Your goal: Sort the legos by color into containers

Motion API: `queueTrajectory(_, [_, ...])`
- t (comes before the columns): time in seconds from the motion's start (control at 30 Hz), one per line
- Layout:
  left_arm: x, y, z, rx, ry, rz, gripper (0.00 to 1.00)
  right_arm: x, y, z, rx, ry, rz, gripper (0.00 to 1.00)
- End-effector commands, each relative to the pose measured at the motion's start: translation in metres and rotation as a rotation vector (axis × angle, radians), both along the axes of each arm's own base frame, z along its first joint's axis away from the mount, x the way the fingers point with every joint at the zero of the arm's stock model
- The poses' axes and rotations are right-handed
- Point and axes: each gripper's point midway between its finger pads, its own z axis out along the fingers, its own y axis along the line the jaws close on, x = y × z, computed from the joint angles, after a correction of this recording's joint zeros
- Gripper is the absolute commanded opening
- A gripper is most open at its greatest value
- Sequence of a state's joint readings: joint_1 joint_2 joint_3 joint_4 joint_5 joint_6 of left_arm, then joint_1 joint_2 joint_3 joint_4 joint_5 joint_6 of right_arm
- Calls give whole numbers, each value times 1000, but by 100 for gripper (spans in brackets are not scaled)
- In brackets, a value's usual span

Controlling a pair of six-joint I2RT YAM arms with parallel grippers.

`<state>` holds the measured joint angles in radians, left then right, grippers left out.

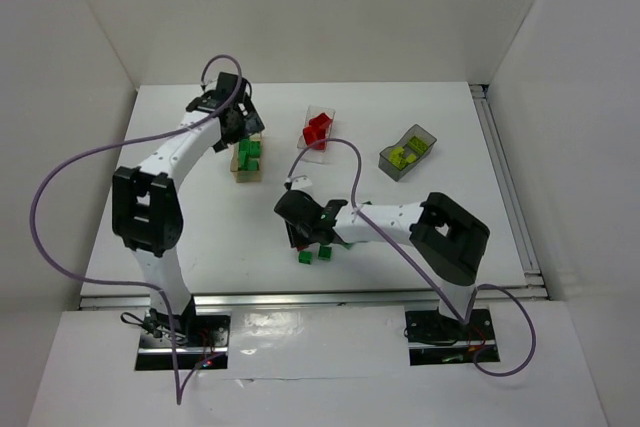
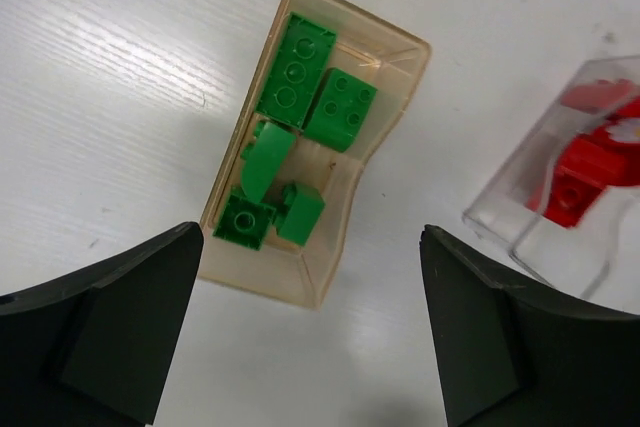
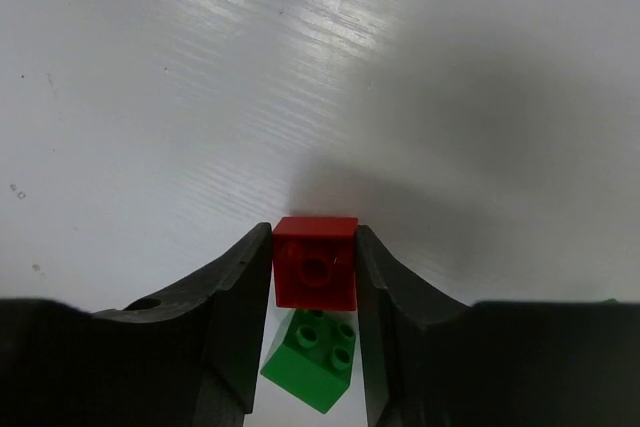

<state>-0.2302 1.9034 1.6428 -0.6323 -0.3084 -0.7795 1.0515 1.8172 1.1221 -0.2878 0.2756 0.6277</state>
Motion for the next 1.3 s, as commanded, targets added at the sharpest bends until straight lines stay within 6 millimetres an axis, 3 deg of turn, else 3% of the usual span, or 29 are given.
queueTrajectory(0.0, [-11,2,91,-28,-183,-60,99,7,9,15,9,-35,-13,40])
queueTrajectory(0.03, [-20,-1,116,-49,-240,-96,99,8,5,15,-6,-41,-21,37])
queueTrajectory(0.17, [-53,4,125,-78,-264,-144,97,23,9,36,-6,-110,-40,36])
queueTrajectory(0.27, [-72,6,119,-73,-253,-162,96,45,8,53,4,-158,-69,36])
queueTrajectory(0.3, [-86,7,113,-81,-241,-170,96,50,7,57,6,-167,-71,36])
queueTrajectory(0.4, [-102,3,101,-103,-221,-206,96,88,-4,70,-1,-221,-131,37])
queueTrajectory(0.43, [-112,3,88,-103,-190,-223,96,98,-7,73,-6,-233,-137,37])
queueTrajectory(0.5, [-118,5,77,-120,-178,-238,96,129,-16,88,12,-269,-165,37])
queueTrajectory(0.53, [-125,5,60,-117,-136,-253,96,141,-18,93,23,-290,-177,37])
queueTrajectory(0.63, [-137,1,47,-135,-114,-313,95,182,-31,110,21,-352,-218,37])
queueTrajectory(0.67, [-139,-2,42,-145,-105,-339,93,198,-29,127,44,-384,-234,37])
queueTrajectory(0.77, [-153,-12,23,-187,-56,-401,91,240,-40,120,17,-389,-276,37])
queueTrajectory(0.83, [-159,-21,13,-218,-29,-433,91,255,-47,117,-17,-416,-291,38])
queueTrajectory(0.87, [-166,-22,3,-230,-1,-439,91,265,-45,126,3,-437,-305,38])
queueTrajectory(0.9, [-170,-30,1,-256,4,-468,91,276,-50,111,-15,-424,-320,38])
queueTrajectory(0.97, [-178,-31,-10,-275,30,-459,91,287,-47,111,-8,-421,-321,38])
queueTrajectory(1.03, [-182,-32,-16,-293,45,-455,91,294,-48,94,-20,-400,-321,45])
queueTrajectory(1.13, [-185,-37,-16,-303,41,-472,90,299,-53,87,-28,-394,-342,77])
queueTrajectory(1.17, [-185,-37,-16,-303,41,-472,90,302,-51,97,-4,-418,-346,80])
queueTrajectory(1.2, [-187,-39,-17,-295,41,-491,90,298,-55,94,-16,-417,-353,83])
queueTrajectory(1.27, [-188,-42,-17,-290,41,-509,90,296,-59,126,30,-471,-370,83])
